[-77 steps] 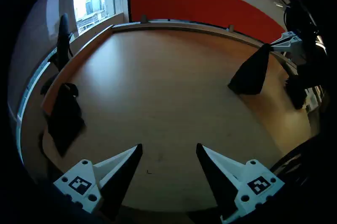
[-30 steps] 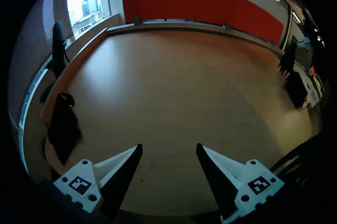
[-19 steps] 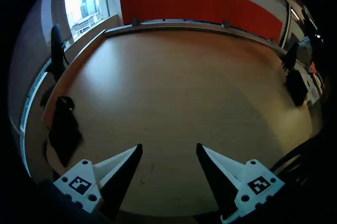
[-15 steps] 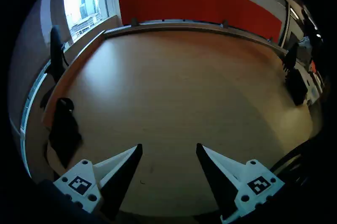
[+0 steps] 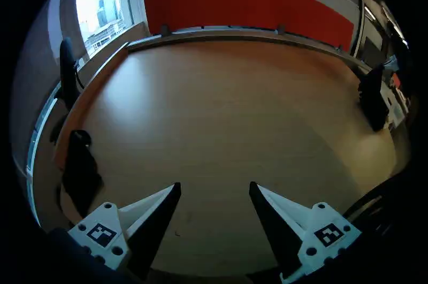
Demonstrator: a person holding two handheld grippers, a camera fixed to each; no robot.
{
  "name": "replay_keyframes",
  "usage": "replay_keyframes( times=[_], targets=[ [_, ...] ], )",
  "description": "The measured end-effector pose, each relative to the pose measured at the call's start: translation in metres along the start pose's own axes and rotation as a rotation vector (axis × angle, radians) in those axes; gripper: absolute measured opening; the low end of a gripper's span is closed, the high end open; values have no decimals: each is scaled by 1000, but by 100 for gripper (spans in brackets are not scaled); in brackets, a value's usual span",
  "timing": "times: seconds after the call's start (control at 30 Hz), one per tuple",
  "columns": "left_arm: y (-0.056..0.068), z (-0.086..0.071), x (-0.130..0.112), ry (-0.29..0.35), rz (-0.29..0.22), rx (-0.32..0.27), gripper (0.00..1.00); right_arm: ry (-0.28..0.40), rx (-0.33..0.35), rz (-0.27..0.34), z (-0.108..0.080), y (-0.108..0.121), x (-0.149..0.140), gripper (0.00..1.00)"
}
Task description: Fold towel
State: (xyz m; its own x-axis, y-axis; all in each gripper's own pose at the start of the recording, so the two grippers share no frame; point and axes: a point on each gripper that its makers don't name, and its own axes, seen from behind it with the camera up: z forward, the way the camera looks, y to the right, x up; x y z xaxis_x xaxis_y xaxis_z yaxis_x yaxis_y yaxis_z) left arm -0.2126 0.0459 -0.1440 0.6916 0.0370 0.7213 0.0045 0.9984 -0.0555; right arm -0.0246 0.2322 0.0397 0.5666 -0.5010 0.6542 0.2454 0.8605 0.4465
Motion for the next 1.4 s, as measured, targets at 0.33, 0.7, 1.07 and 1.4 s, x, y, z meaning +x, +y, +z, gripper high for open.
replay_keyframes(
  times=[0.33,0.7,1.07,1.4],
  targets=[
    [6,2,0,-2,8,-14,95,-10,-5,62,-12,-8,-40,8],
    [11,2,1,6,12,-27,95,30,7,48,-13,-23,-20,9],
    [7,0,-2,6,4,-24,94,34,11,45,-12,-29,-14,9],
    [3,-1,-1,9,10,-23,95,28,12,50,-14,-40,-24,9]
  ],
)
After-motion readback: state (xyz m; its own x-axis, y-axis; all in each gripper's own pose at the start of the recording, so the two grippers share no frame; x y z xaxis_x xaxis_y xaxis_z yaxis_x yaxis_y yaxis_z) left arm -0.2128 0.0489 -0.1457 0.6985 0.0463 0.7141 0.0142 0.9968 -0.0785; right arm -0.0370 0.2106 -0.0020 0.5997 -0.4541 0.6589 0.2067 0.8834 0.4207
